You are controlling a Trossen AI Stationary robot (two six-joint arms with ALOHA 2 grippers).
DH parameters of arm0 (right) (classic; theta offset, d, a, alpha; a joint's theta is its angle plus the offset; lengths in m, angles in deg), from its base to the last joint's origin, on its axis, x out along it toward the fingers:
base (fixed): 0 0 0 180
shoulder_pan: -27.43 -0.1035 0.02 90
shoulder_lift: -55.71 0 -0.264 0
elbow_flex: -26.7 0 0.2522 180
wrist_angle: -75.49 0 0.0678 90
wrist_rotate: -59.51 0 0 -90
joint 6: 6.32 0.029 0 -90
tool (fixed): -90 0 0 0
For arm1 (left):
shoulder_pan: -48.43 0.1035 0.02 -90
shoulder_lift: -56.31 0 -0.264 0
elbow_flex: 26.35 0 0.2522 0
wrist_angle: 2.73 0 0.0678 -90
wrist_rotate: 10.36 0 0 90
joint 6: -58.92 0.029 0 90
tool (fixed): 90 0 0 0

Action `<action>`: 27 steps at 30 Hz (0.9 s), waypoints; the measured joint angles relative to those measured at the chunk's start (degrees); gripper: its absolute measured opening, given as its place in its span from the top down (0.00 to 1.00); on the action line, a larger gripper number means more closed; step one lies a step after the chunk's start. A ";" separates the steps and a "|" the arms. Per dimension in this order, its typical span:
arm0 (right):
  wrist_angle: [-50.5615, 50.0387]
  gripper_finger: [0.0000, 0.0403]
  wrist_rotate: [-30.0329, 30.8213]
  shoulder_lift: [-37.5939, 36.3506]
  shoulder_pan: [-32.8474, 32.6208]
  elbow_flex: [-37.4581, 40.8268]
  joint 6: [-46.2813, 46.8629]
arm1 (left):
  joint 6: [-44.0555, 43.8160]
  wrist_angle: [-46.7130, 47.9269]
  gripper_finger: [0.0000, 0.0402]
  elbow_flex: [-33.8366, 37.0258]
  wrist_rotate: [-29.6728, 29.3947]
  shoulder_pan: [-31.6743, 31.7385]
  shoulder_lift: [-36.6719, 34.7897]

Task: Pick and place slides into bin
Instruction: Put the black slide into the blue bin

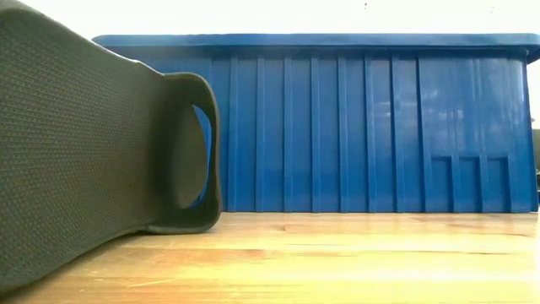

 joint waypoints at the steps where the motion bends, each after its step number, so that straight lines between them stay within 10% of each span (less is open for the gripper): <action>1: 0.00 0.44 0.00 0.01 0.00 0.00 -0.02 | 0.02 -0.14 0.97 -0.54 -0.10 0.00 -0.26; 20: -0.03 0.44 -0.02 -0.01 0.00 0.00 0.03 | -4.97 0.08 0.99 -3.15 0.32 0.00 -12.67; 27: -0.03 0.44 -0.03 0.01 -0.02 0.00 0.07 | -11.47 -0.59 0.99 -5.37 -9.27 0.00 -17.42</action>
